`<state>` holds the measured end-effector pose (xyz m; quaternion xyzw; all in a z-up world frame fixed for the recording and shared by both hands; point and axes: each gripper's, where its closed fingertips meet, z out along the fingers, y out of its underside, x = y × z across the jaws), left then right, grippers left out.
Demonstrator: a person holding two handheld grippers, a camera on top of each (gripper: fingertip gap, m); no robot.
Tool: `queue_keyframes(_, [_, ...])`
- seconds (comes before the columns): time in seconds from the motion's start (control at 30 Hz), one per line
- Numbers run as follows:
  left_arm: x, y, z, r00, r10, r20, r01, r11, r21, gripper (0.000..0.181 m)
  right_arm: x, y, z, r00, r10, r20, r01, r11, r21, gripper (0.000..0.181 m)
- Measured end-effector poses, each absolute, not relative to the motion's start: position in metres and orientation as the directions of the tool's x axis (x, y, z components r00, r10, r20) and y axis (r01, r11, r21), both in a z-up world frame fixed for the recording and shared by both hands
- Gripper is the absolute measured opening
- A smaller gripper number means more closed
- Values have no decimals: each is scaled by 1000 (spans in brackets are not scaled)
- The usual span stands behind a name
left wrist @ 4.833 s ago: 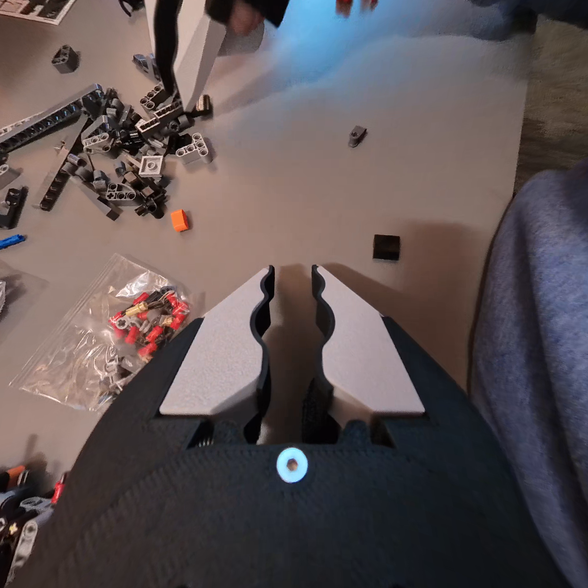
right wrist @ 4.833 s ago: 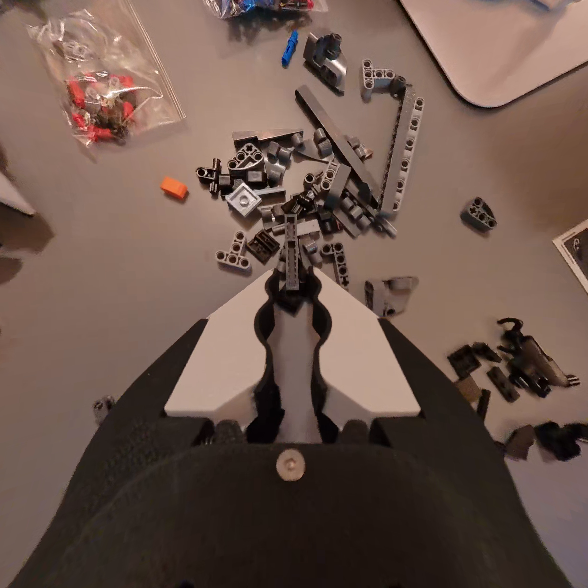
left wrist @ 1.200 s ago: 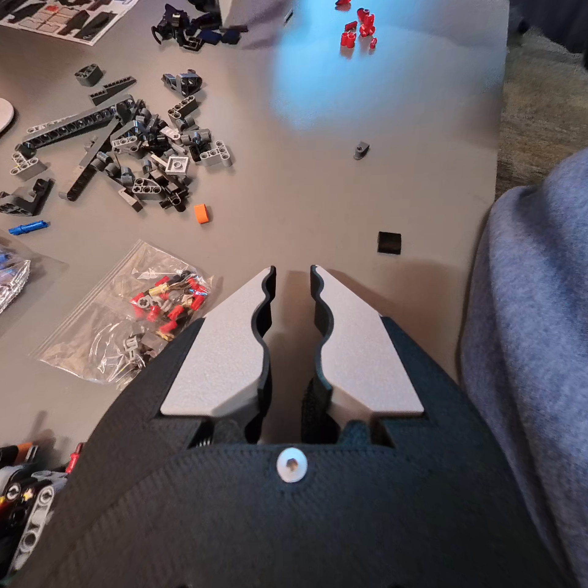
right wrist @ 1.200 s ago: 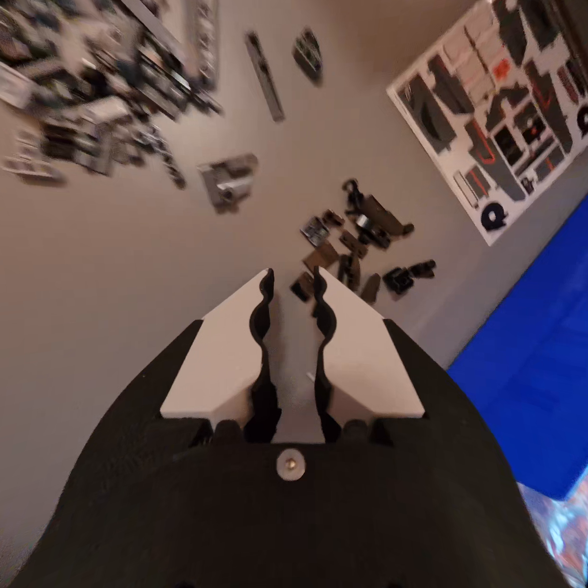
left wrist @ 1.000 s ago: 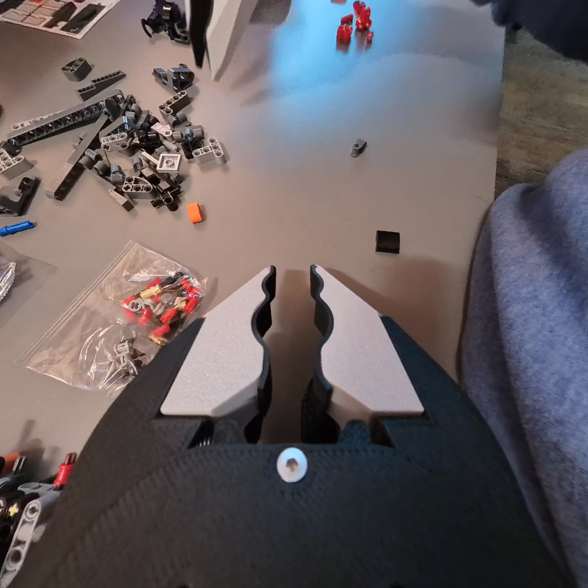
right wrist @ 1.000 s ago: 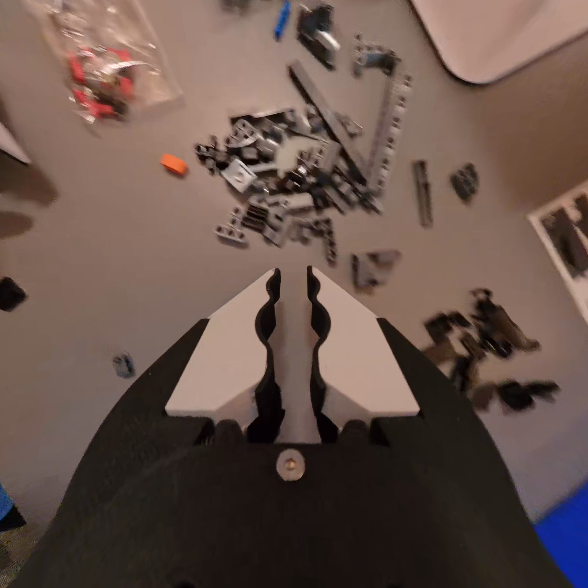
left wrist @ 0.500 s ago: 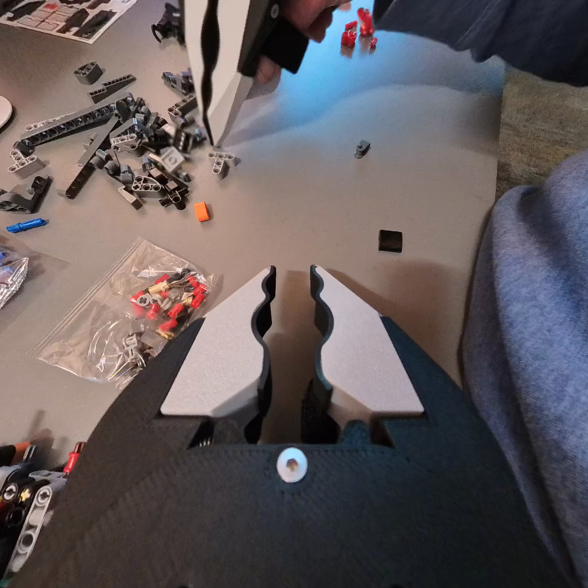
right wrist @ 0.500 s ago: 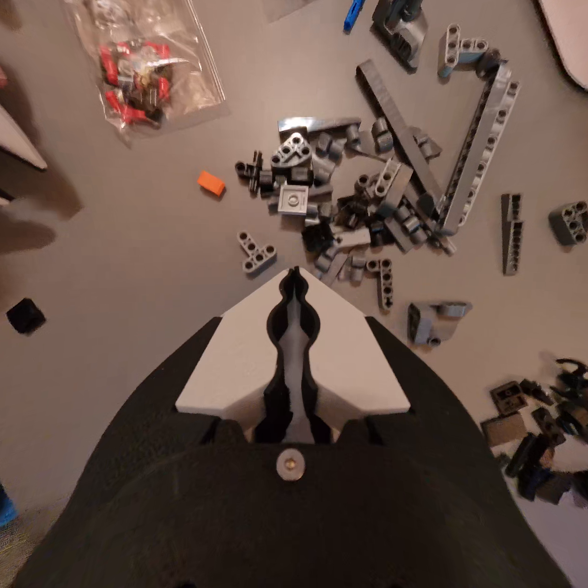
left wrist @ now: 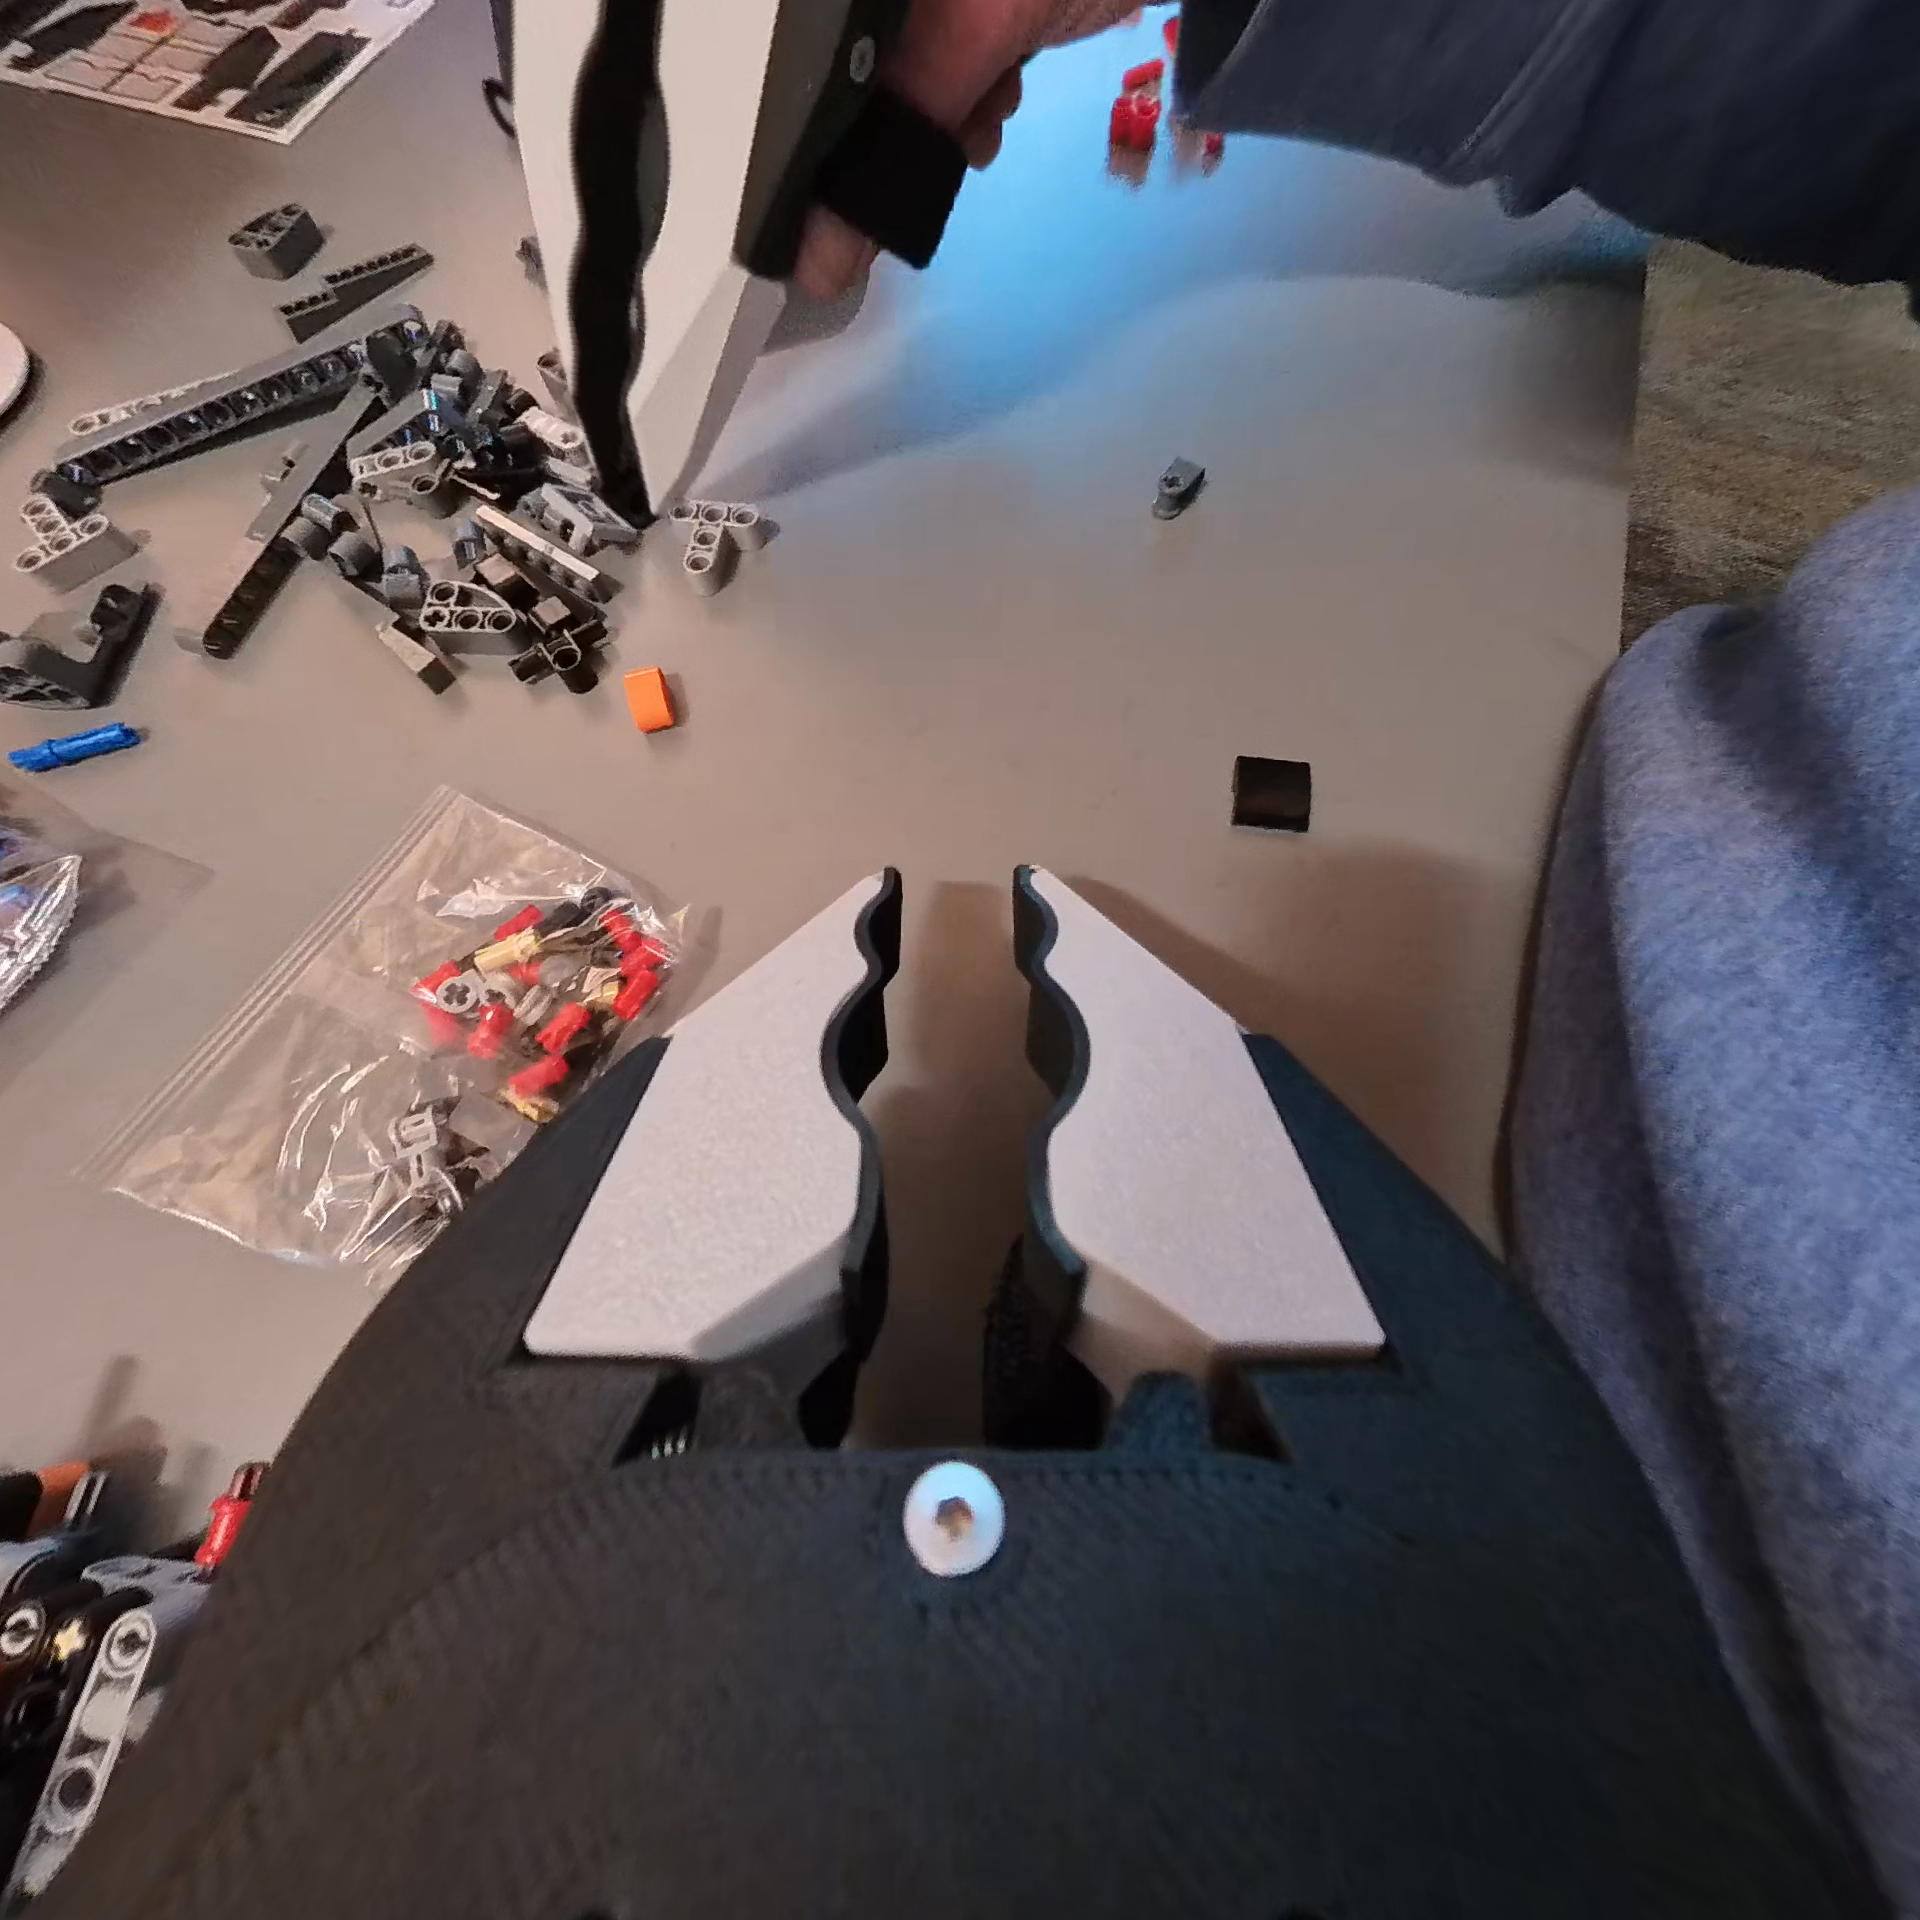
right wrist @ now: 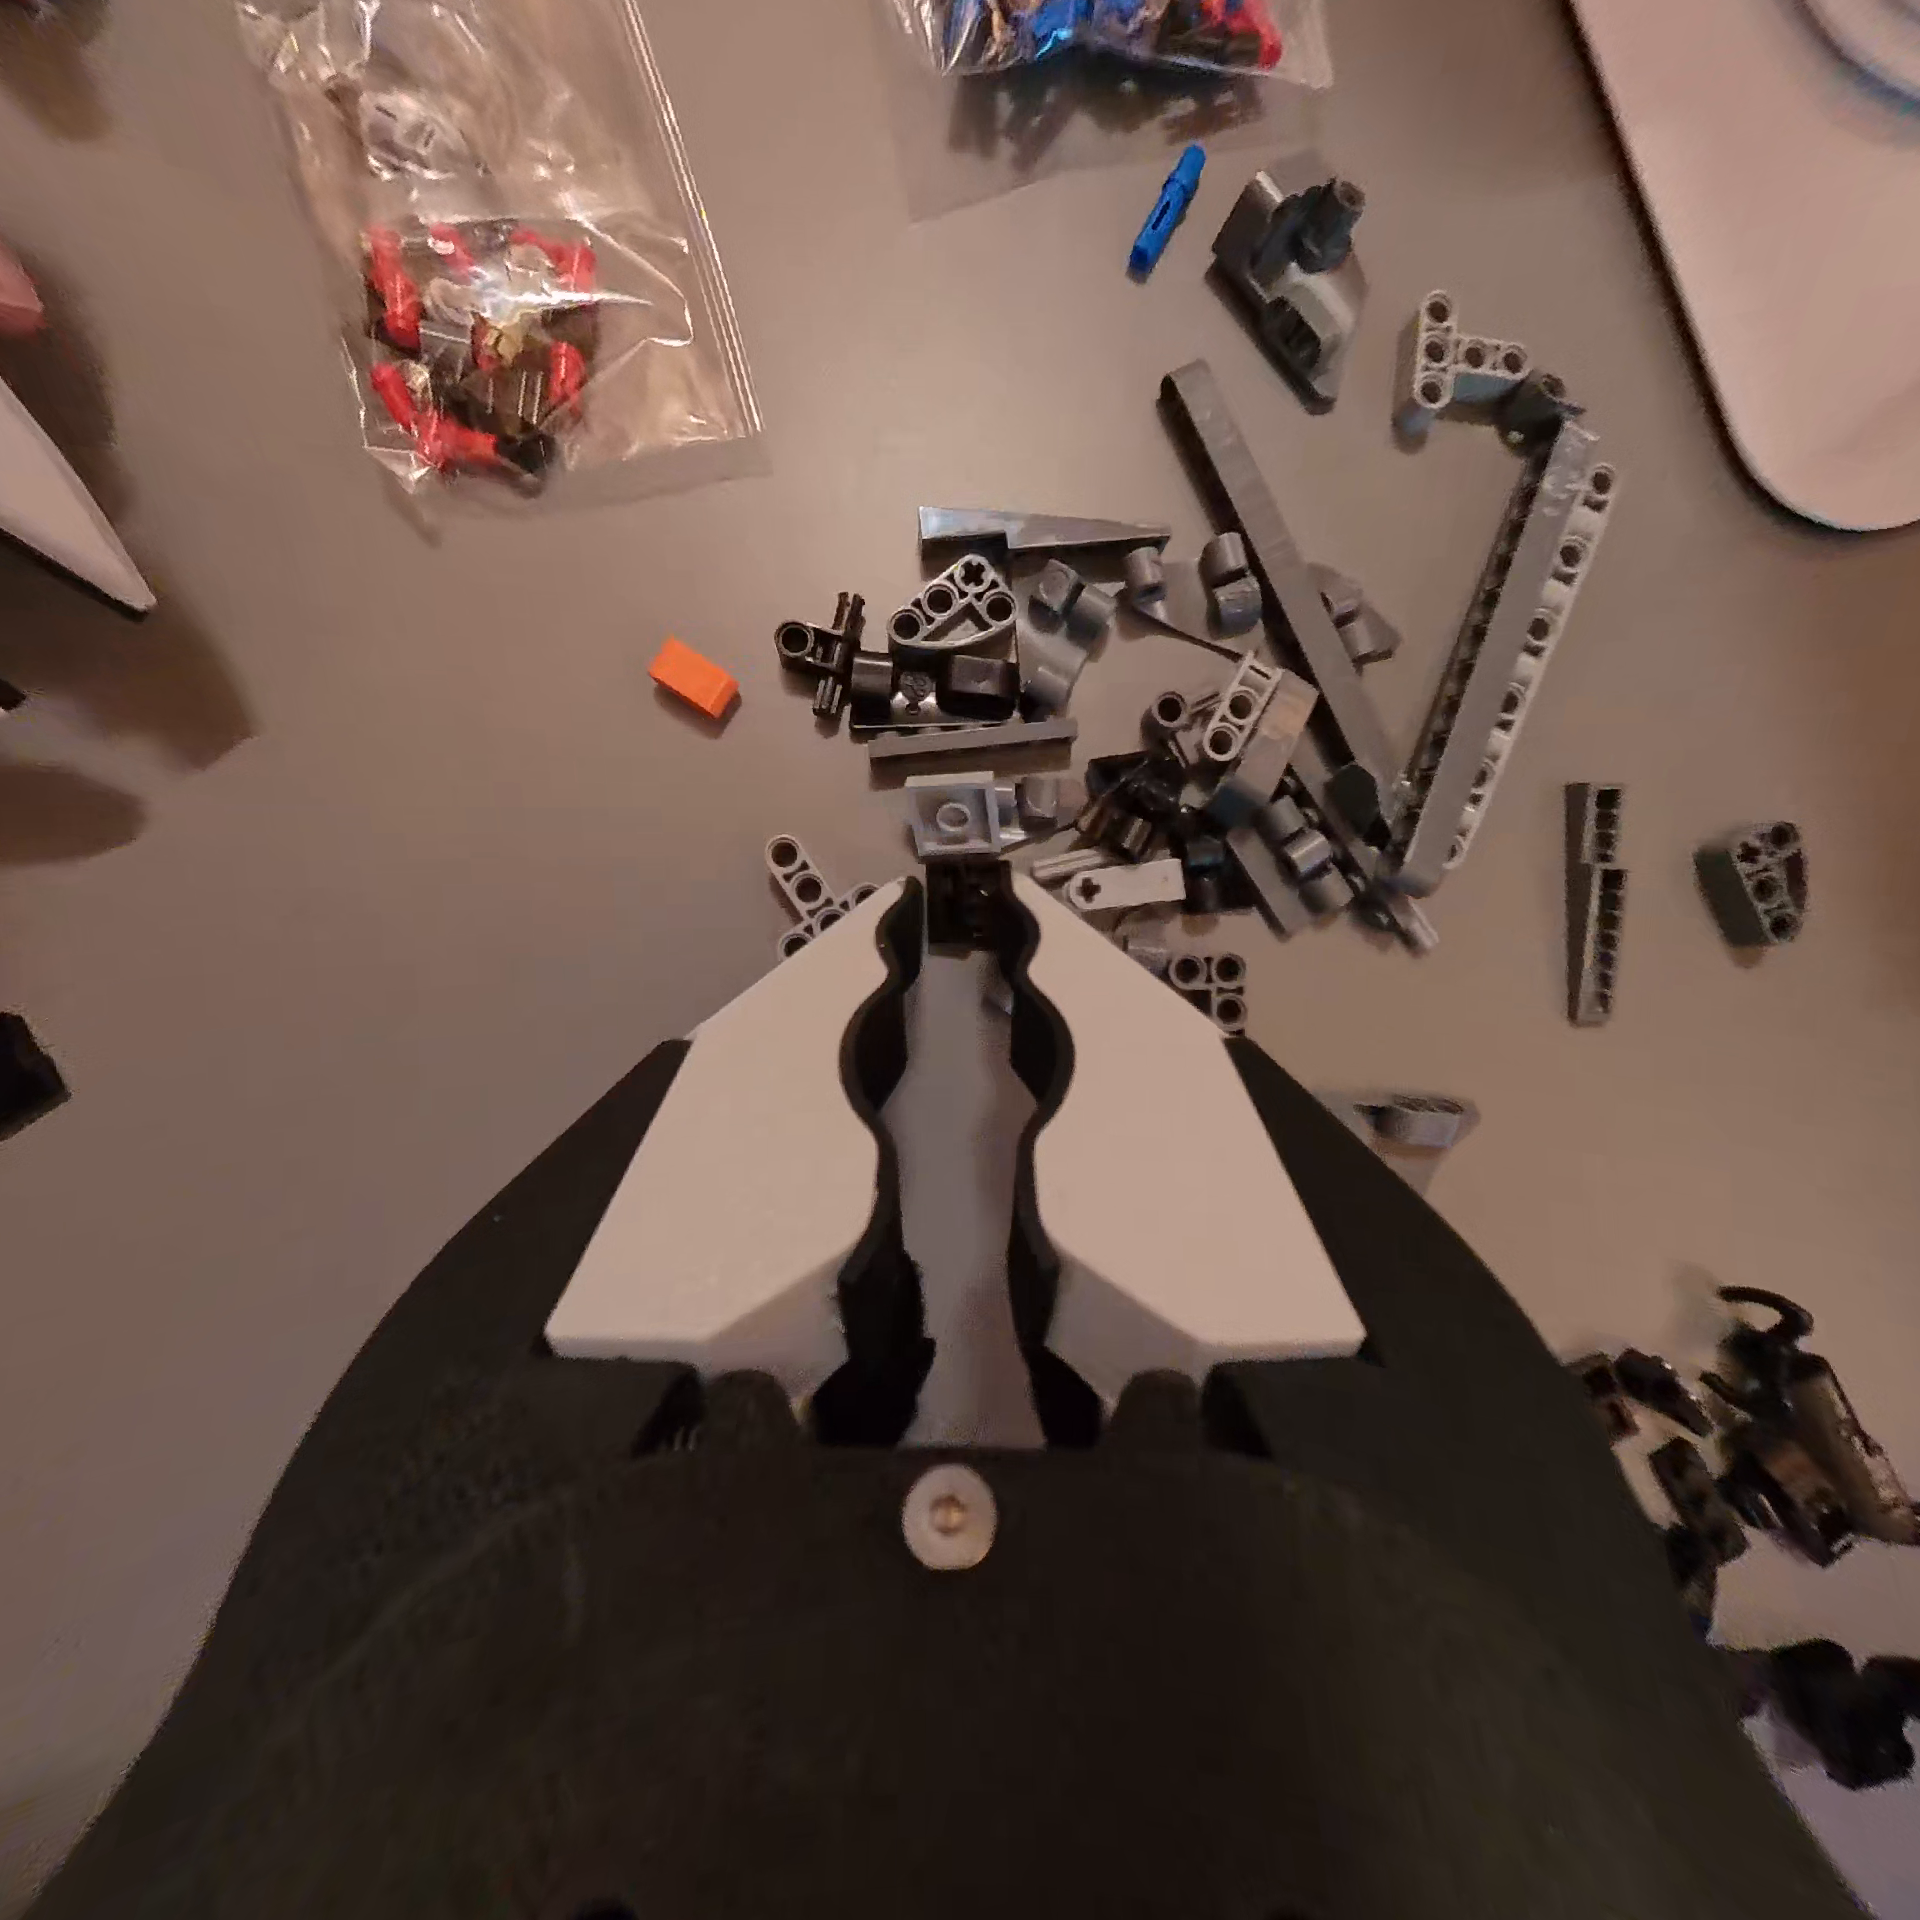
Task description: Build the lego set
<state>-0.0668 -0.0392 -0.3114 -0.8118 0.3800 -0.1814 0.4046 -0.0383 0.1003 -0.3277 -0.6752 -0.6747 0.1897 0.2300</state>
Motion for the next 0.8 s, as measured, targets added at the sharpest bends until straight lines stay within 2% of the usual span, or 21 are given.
queue_keyframes(0.33, [-69,-39,-310,645,-764,-5,-461,-385,-800,19,-13,98,-329,48,998,29,841,-25,-541,5])
queue_keyframes(0.57, [-65,-40,-311,638,-770,-6,-467,-382,-798,19,66,161,-320,280,956,84,828,-197,-525,5])
queue_keyframes(0.73, [-66,-39,-310,645,-764,-19,-473,-379,-796,19,92,202,-318,366,920,138,817,-247,-521,5])
queue_keyframes(0.8, [-67,-39,-310,647,-762,-21,-473,-380,-795,19,100,214,-321,392,907,156,819,-267,-508,11])
